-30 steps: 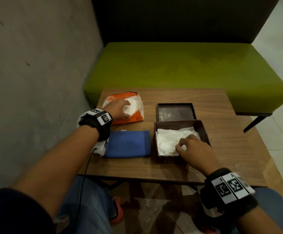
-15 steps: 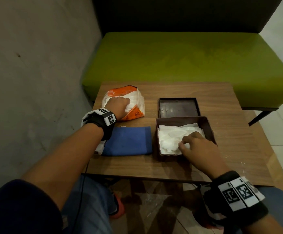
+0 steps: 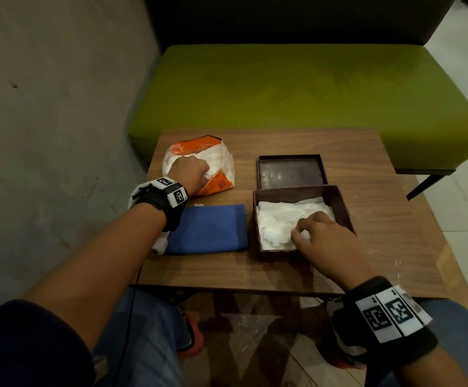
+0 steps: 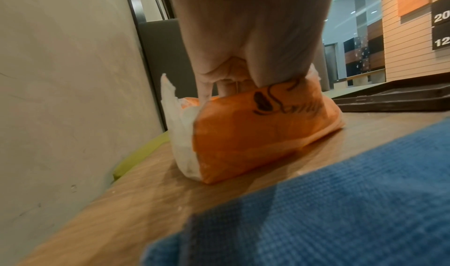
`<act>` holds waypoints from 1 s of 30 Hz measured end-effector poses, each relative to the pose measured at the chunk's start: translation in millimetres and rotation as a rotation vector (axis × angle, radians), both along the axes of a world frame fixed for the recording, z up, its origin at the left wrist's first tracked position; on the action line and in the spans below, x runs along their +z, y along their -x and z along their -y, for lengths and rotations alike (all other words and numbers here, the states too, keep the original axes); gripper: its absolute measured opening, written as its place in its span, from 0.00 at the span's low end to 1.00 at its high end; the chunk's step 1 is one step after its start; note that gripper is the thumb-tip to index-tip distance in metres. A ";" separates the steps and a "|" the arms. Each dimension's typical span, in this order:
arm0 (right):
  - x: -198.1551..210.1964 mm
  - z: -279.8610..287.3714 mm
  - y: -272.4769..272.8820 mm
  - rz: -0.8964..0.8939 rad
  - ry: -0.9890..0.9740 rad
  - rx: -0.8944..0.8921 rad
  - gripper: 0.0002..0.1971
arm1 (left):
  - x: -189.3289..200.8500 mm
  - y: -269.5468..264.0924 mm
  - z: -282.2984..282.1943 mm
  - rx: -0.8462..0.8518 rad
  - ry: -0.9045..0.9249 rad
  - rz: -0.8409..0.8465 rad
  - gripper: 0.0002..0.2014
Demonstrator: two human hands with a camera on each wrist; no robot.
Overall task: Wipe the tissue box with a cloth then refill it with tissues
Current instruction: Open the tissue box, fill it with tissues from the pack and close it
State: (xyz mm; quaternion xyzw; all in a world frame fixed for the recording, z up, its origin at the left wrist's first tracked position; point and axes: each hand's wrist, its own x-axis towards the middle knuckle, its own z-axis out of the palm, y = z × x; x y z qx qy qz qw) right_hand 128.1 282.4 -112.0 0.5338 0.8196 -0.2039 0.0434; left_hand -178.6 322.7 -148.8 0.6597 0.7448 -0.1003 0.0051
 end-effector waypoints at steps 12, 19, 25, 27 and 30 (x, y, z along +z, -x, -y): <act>-1.9 -0.4 -0.6 0.002 -0.009 0.010 0.16 | 1.7 7.4 -0.8 0.045 -0.088 0.224 0.12; -1.1 -0.1 -0.6 0.005 -0.012 0.015 0.16 | 13.6 23.0 2.0 0.050 -0.105 0.318 0.11; -0.6 0.3 -1.6 -0.006 0.000 0.009 0.16 | 23.1 26.3 1.9 -0.073 -0.144 0.214 0.13; 4.8 1.3 1.9 0.016 0.012 -0.007 0.15 | 27.7 24.0 2.2 -0.117 -0.135 0.169 0.11; 23.6 6.8 21.1 0.006 -0.098 0.035 0.18 | 29.0 21.2 4.1 -0.142 -0.106 0.135 0.10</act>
